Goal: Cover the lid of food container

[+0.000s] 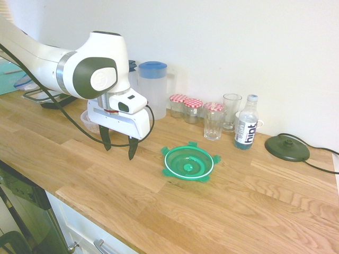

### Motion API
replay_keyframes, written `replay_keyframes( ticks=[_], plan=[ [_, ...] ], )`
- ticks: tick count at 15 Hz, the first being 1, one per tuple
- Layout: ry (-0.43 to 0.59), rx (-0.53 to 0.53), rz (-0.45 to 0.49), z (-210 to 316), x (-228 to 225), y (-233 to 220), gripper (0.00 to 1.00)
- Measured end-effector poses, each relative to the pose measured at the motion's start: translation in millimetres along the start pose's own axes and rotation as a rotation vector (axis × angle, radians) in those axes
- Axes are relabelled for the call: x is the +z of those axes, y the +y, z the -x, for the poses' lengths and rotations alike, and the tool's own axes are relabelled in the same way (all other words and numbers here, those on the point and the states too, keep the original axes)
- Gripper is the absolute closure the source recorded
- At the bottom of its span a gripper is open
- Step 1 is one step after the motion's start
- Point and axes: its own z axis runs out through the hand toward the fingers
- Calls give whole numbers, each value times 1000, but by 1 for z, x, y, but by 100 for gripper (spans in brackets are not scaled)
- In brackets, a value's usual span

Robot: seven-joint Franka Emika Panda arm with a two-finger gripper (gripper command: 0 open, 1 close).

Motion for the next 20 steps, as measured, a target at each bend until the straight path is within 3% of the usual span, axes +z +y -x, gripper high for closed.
replay_keyframes(
  ticks=[6,11,16,20],
  plan=[
    [-18,4,-47,-24,-30,0,0],
    [-211,-12,-167,-93,-78,41,0],
    [-359,43,-259,-177,-76,105,0],
    [-392,71,-291,-230,-56,136,0]
  ],
)
